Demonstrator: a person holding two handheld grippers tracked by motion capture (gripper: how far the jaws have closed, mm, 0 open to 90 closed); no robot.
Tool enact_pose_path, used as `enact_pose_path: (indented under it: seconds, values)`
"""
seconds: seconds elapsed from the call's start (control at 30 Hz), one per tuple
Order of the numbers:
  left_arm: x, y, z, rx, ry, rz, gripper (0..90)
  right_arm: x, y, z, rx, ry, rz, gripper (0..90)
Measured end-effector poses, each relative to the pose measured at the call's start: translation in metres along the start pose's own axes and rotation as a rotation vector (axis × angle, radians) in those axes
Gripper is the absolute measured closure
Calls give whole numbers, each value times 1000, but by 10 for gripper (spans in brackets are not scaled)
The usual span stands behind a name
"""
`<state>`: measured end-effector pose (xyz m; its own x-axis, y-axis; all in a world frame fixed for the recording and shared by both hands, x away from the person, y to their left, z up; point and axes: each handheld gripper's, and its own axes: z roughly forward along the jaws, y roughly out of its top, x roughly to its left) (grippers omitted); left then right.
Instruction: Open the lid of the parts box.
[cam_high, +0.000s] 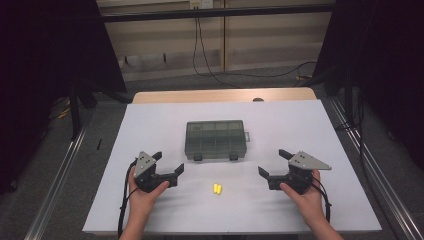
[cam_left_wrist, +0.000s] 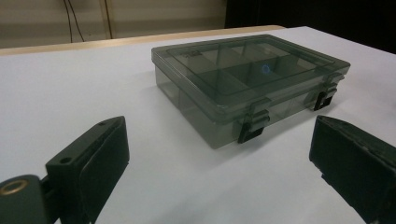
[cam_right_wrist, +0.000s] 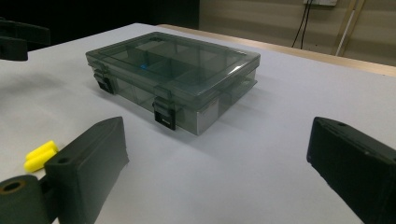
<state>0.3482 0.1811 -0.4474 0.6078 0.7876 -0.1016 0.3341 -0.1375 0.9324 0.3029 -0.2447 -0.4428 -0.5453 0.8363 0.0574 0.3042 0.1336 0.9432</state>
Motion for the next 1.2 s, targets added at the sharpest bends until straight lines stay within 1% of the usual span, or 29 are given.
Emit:
enact_pose_path:
  seconds: [0.03, 0.1, 0.17, 0.2, 0.27, 0.37, 0.47, 0.57, 0.63, 0.73, 0.8, 0.87, 0.9, 0.93, 1.0, 1.03, 1.07, 1.13, 1.2]
  values:
    - [0, 1, 1, -3, 1, -6, 51, 0, 0, 1, -1, 0, 1, 44]
    - [1, 1, 2, -5, -1, -10, 52, -1, 1, 3, -4, -3, 21, 43]
    - [1, 2, 3, -10, -1, -15, 52, -2, 1, 6, -6, -8, 27, 40]
    - [1, 3, 3, -8, -1, -12, 52, -2, 1, 6, -6, -8, 27, 40]
    - [1, 3, 4, -2, -4, -4, 52, -3, 0, 10, 2, -18, 8, 37]
    - [2, 3, 5, -4, -5, -14, 53, -2, 1, 12, 0, -12, 8, 36]
    - [3, 3, 7, 5, -6, -7, 54, -3, 2, 15, 0, -20, 7, 32]
    - [3, 3, 9, 6, -8, -5, 55, -3, 4, 17, 10, -18, 13, 30]
    - [3, 4, 11, 11, -8, -12, 55, -4, 6, 19, 14, -22, 8, 28]
    - [3, 6, 14, 32, -12, 6, 55, -5, 7, 22, 6, -20, 29, 28]
    - [2, 5, 17, 27, -15, -9, 57, -6, 8, 24, 8, -17, 30, 31]
    - [3, 5, 18, 35, -10, -5, 59, -6, 8, 26, 12, -14, 42, 30]
    - [3, 5, 18, 35, -10, -5, 61, -7, 8, 27, 16, -12, 41, 30]
    - [5, 4, 20, 44, 2, -1, 61, -7, 9, 28, 18, -14, 31, 30]
    - [6, 4, 22, 47, 2, -5, 62, -6, 10, 30, 27, -15, 11, 31]
    - [6, 4, 23, 58, 4, -3, 63, -6, 11, 31, 28, -14, 5, 31]
    - [6, 4, 24, 63, 8, -4, 64, -6, 11, 32, 29, -8, 5, 31]
    - [5, 5, 26, 60, 2, -5, 64, -5, 12, 35, 36, -3, 5, 33]
    - [5, 5, 27, 67, 0, -2, 71, -5, 12, 39, 38, 2, 3, 41]
